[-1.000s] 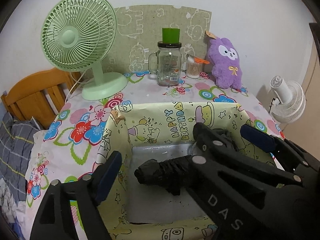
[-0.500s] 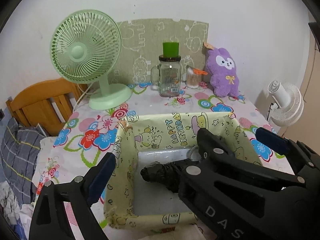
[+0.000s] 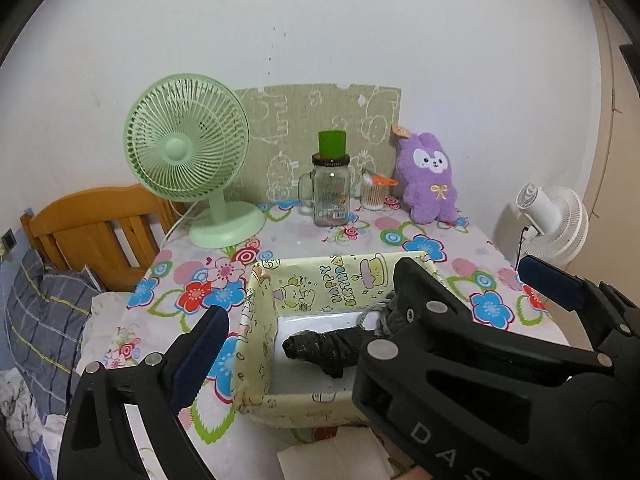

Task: Organize soft objects
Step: 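Lower both items into the basket and open both tools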

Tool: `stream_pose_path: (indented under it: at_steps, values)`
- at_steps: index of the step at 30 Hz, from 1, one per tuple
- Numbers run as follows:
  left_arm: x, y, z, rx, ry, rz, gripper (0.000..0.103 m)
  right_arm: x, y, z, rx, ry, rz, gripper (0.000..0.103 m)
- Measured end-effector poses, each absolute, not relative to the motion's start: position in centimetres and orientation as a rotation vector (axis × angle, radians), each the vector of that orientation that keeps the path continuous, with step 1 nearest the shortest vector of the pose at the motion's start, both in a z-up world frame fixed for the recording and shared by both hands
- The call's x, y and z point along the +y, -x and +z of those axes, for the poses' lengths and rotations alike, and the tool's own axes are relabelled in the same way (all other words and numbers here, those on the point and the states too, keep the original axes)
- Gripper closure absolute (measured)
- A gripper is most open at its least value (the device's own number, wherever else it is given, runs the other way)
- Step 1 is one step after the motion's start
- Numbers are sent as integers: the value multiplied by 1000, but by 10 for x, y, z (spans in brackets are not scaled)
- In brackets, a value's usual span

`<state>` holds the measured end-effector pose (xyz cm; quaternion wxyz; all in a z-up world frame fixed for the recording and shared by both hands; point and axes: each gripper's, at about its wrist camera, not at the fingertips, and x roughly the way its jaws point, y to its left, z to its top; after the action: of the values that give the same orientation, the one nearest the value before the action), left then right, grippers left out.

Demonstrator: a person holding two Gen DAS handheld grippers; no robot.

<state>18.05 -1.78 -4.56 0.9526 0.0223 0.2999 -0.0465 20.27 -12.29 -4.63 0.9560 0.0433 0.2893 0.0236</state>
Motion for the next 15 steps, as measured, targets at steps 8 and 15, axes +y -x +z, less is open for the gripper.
stream_pose_path:
  at_steps: [8,15]
  values:
    - [-22,-151,-31,569,-58,-106,5,-129,-167,-29,535,-100,48,6]
    - [-24,-125,-20,539,-48,-119,5,-133,-140,-17,508,-91,51,6]
